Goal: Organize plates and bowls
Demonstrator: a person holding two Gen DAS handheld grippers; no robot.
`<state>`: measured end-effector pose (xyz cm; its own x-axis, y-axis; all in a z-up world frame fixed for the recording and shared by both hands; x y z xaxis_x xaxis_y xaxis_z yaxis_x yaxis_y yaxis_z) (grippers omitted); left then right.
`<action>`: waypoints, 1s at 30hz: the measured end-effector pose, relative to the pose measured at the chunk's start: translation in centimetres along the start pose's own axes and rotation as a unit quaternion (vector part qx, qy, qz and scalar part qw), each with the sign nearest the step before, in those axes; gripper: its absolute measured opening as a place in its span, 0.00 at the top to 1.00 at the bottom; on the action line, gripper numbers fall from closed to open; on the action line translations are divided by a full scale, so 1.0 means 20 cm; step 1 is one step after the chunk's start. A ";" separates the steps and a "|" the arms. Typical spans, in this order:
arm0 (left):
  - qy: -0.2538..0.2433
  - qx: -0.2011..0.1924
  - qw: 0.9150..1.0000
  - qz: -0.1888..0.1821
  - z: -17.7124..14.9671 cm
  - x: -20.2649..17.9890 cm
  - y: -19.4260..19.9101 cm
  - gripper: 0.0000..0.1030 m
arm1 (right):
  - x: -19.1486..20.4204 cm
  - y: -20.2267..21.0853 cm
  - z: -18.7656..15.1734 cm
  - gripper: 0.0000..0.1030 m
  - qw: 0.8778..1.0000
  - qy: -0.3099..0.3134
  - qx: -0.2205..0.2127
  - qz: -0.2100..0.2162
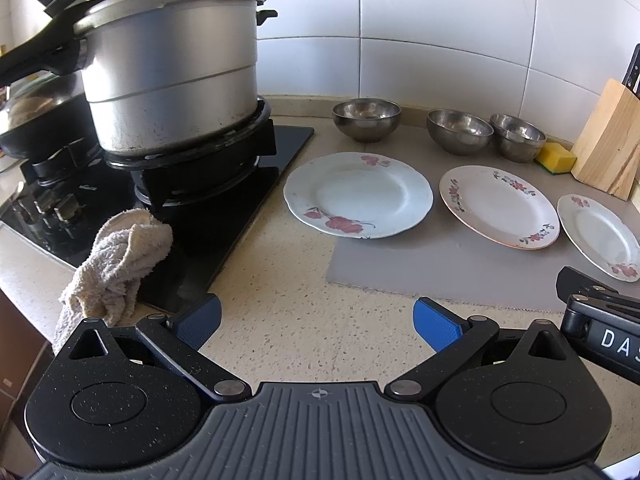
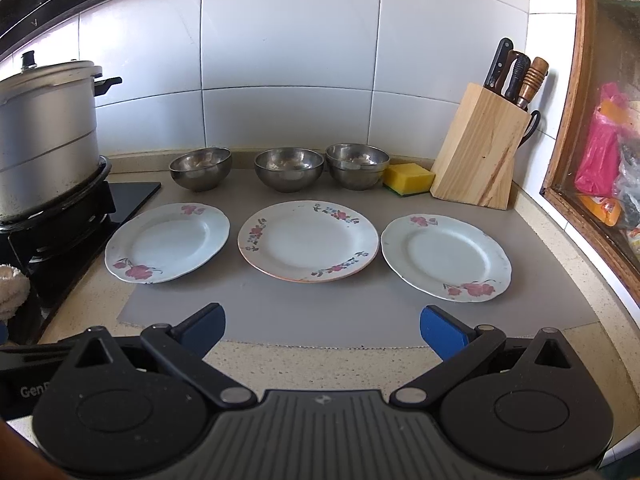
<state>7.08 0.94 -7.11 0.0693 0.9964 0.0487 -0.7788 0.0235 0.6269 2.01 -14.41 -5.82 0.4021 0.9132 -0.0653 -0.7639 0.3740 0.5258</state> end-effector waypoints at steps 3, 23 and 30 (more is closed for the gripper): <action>0.002 0.000 1.000 -0.002 0.00 0.01 0.00 0.05 | 0.00 0.00 0.00 0.14 1.000 0.000 0.000 -0.002; 0.007 0.005 1.000 -0.004 0.01 0.00 -0.02 0.05 | 0.01 -0.01 -0.01 0.14 1.000 0.000 0.006 -0.004; 0.007 0.005 1.000 -0.005 0.01 0.00 -0.02 0.05 | 0.01 -0.01 -0.01 0.14 1.000 -0.002 0.007 -0.005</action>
Point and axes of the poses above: each gripper's, at about its wrist camera, not at the fingertips, and y roughly against the way its jaws point, x to its left, z to its top, the point moved 9 cm from there along -y, roughly the way its jaws point, and after that the axes turned 4 degrees about -x, right-handed, at the moved point
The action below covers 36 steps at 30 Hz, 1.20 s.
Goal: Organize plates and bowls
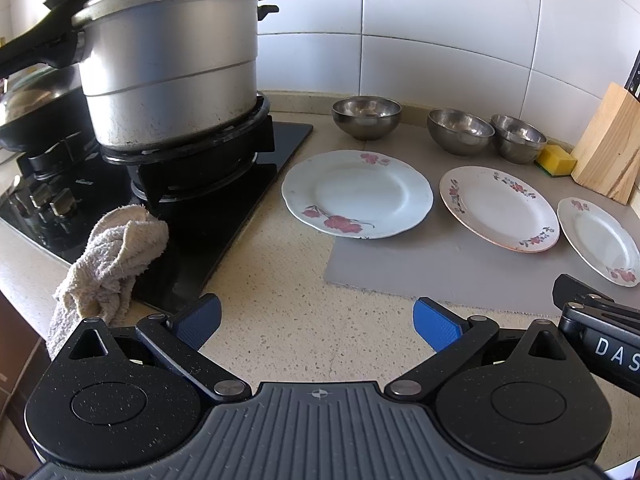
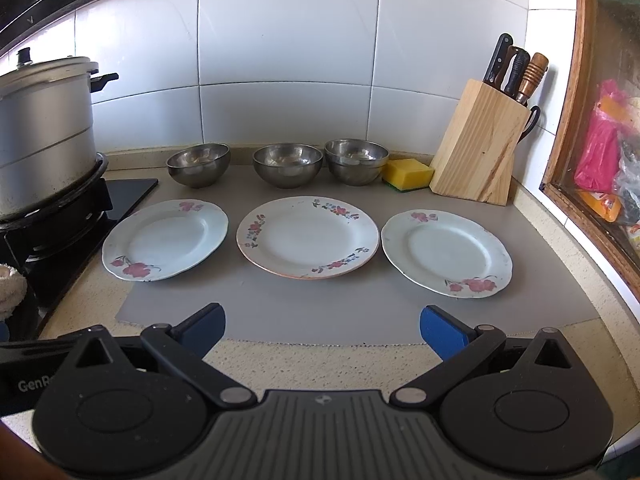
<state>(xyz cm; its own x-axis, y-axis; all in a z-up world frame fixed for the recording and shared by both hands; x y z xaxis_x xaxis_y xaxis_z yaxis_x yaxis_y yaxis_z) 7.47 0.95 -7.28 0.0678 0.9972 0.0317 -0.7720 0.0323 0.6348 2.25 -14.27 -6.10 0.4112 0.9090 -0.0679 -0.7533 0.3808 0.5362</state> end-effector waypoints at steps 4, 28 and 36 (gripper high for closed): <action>0.000 0.000 1.000 -0.001 0.00 0.00 0.00 0.05 | 0.00 0.00 0.00 0.14 1.000 -0.001 0.000 -0.001; 0.001 0.003 1.000 0.002 0.02 0.02 -0.02 0.05 | 0.02 -0.02 0.00 0.14 1.000 -0.004 0.006 -0.002; 0.000 0.007 1.000 0.001 0.02 0.02 -0.04 0.05 | 0.02 -0.03 0.00 0.14 1.000 -0.005 0.011 -0.004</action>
Point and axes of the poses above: each gripper's, at about its wrist camera, not at the fingertips, and y roughly against the way its jaws point, x to its left, z to its top, the point moved 9 cm from there along -y, roughly the way its jaws point, and after that the axes turned 4 degrees about -x, right-handed, at the moved point
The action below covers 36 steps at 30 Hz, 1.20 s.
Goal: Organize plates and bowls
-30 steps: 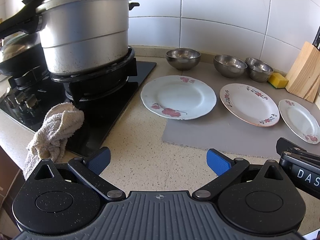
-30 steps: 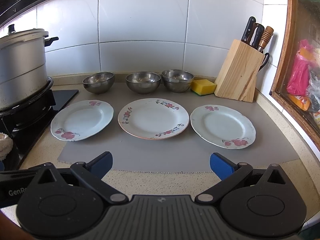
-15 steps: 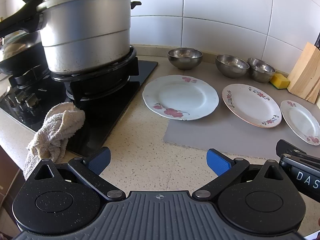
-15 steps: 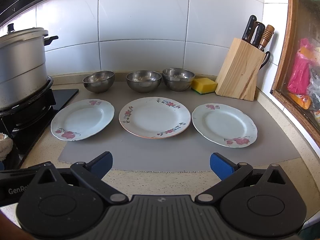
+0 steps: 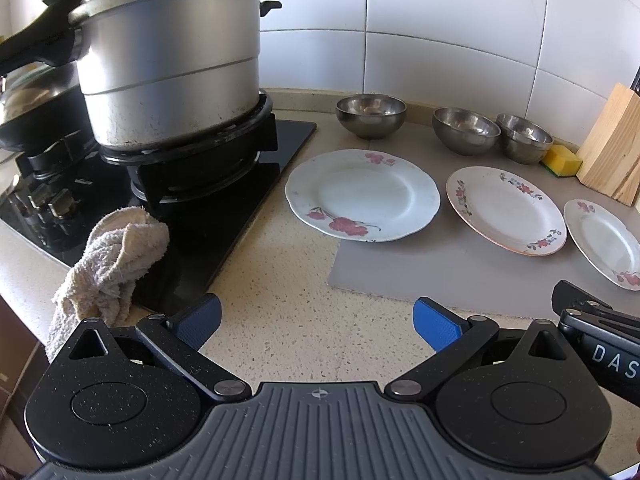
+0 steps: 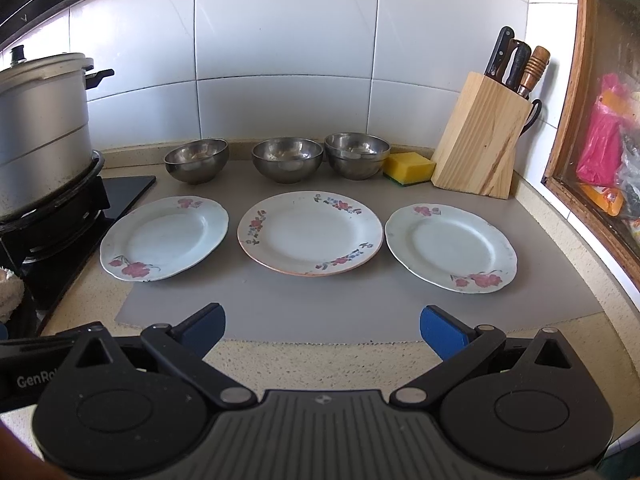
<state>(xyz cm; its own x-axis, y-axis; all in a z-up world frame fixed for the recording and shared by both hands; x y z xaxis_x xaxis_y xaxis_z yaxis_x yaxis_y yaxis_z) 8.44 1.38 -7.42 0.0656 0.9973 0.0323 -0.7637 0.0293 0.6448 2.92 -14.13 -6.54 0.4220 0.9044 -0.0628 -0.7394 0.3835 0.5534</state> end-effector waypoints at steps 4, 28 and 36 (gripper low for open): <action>0.000 0.001 1.000 0.001 0.00 0.00 -0.01 0.05 | 0.00 -0.01 0.00 0.14 1.000 -0.002 0.004 0.002; 0.026 0.015 0.999 0.044 0.08 -0.01 -0.13 0.05 | 0.06 -0.21 0.08 0.14 0.999 0.019 0.018 0.045; 0.040 0.025 0.997 0.055 0.11 -0.05 -0.21 0.05 | 0.05 -0.34 0.12 0.14 0.997 0.034 0.027 0.062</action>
Point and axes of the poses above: each gripper's, at about its wrist camera, not at the fingertips, and y roughly against the way its jaws point, x to its left, z to its top, the point moved 9 cm from there along -y, roughly the way its jaws point, and after that the axes turned 4 degrees about -x, right-handed, at the moved point
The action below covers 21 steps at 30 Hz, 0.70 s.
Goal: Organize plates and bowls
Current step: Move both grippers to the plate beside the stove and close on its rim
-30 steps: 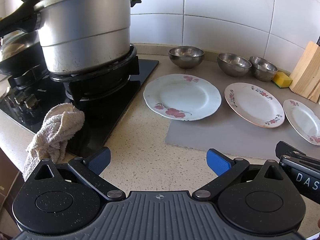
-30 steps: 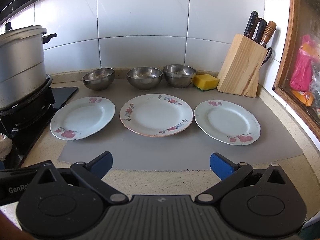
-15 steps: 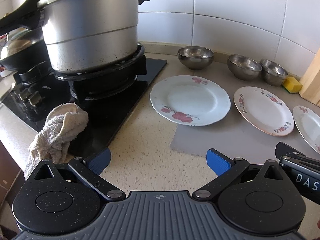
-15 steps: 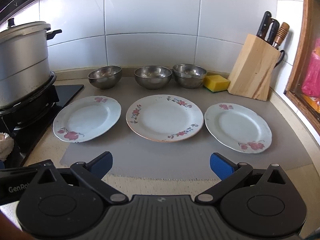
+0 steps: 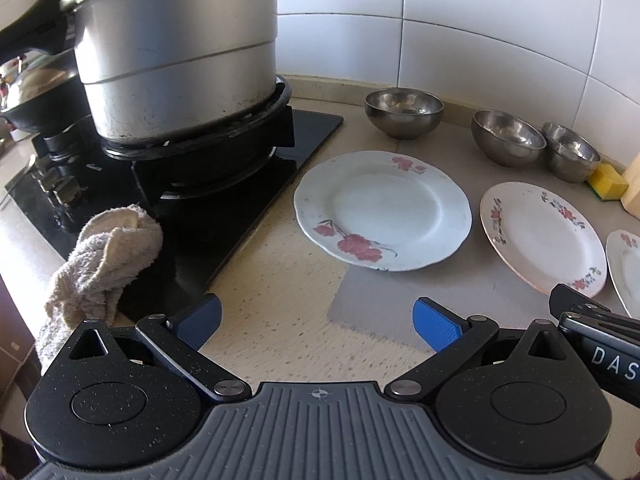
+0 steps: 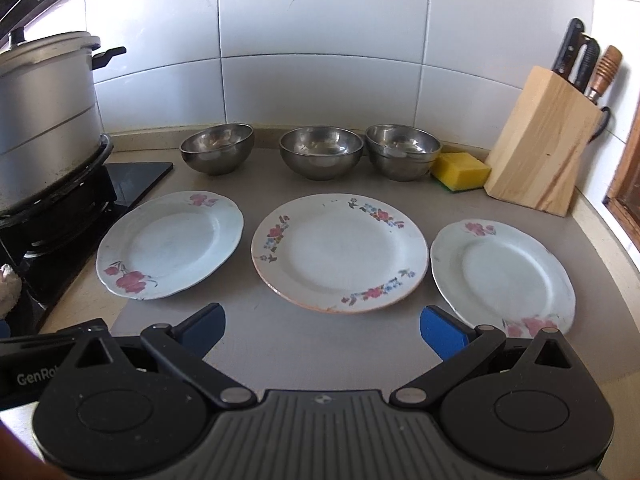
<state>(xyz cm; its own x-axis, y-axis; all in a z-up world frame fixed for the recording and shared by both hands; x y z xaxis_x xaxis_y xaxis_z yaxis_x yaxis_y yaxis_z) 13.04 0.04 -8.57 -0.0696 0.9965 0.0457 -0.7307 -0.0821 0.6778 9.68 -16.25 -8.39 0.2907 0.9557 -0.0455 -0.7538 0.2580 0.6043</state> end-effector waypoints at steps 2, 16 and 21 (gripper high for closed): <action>0.004 -0.001 1.000 0.002 0.02 -0.02 -0.01 0.05 | -0.01 -0.03 0.02 0.14 1.000 0.006 0.000 0.006; 0.023 -0.010 0.999 0.044 0.20 -0.05 -0.13 0.05 | -0.01 -0.30 0.40 0.14 0.995 0.071 -0.021 0.069; 0.013 -0.011 0.999 0.048 0.29 -0.01 -0.22 0.05 | 0.13 -0.47 0.53 0.14 0.989 0.124 -0.023 0.083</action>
<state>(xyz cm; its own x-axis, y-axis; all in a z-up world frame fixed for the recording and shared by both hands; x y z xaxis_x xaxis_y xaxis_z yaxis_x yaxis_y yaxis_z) 20.27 0.25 -7.32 -0.1584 0.9832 0.0908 -0.7350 -0.1788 0.6541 23.84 -17.80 -5.77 0.0127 0.9893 -0.1455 -0.8071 0.0961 0.5826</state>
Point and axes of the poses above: each gripper's, at about its wrist camera, not at the fingertips, and y roughly against the way its jaws point, x to its left, z to its top, the point moved 9 cm from there along -y, roughly the way its jaws point, and after that the axes turned 4 degrees about -x, right-handed, at the moved point
